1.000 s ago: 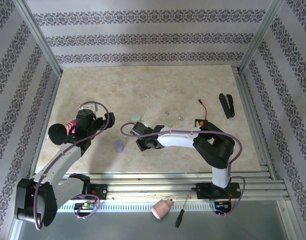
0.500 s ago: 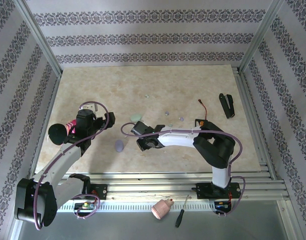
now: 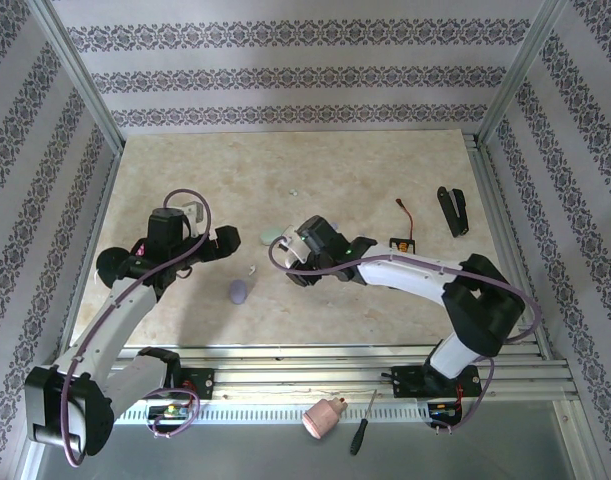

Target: Insert the wireless bluetooth earbuds into the charging case

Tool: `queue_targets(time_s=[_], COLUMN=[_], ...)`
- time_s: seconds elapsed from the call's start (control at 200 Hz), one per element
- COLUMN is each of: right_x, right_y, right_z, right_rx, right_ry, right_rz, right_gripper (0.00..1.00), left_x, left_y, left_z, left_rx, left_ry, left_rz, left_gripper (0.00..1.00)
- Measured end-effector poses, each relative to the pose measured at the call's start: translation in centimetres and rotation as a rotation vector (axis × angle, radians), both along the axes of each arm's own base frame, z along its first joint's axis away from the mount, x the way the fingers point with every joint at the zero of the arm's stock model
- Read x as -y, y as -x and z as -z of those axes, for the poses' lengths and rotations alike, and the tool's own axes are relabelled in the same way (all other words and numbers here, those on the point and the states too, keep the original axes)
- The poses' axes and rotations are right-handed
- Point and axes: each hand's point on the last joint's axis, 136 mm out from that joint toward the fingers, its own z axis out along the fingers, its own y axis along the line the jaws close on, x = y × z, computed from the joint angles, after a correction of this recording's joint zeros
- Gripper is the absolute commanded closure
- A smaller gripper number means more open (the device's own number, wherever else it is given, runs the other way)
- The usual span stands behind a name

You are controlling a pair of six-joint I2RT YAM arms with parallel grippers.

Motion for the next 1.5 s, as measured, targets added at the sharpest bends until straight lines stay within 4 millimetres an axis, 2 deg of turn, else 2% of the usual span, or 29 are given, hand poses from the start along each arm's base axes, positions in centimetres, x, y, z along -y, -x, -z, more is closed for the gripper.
queue_targets(time_s=[0.16,0.37,0.515,0.725,0.854,0.974,1.129,1.224,1.344,1.414,1.499], right_x=[-0.1,-1.0,-1.4,-1.6,-1.7,-1.7,-1.4,-1.2,-1.3,-1.3,-0.6], right_y=[0.4,2.1,2.8,3.3,3.4,3.4,3.4,3.3,3.2,3.4,3.9], right_z=[-2.9,-5.1,-5.3,-5.9,-6.1,-6.2,-6.4,-6.2,-6.4,-6.8,-7.9], right_rx=[0.053,0.066,0.048,0.039,0.045,0.045,0.052,0.05,0.056,0.058,0.046], right_ry=[-0.069,-0.142,-0.169,-0.197,-0.206,-0.209,-0.212,-0.21,-0.22,-0.247,-0.298], right_rz=[-0.131,-0.257,-0.297,-0.32,-0.324,-0.324,-0.316,-0.31,-0.31,-0.312,-0.303], right_gripper=[0.54,0.54,0.54,0.54,0.54,0.54,0.54,0.49,0.3,0.23,0.2], left_x=[3.9,8.9,10.6,12.7,14.3,15.0,14.9,15.0,15.2,15.4,15.4], left_y=[2.8,6.0,6.1,5.7,5.5,5.2,5.0,4.9,4.9,4.9,4.8], left_z=[0.6,-0.3,-1.6,-1.7,-1.6,-1.1,-0.5,-0.5,-0.8,-1.4,-2.4], left_rx=[-0.14,-0.239,-0.231,-0.251,-0.267,-0.297,-0.325,-0.32,-0.294,-0.249,-0.156], left_ry=[0.155,0.308,0.382,0.439,0.473,0.49,0.495,0.495,0.504,0.505,0.492], left_rz=[0.149,0.329,0.378,0.416,0.441,0.432,0.401,0.396,0.414,0.44,0.482], left_gripper=[0.06,0.22,0.27,0.31,0.41,0.63,0.81,0.85,0.88,0.88,0.89])
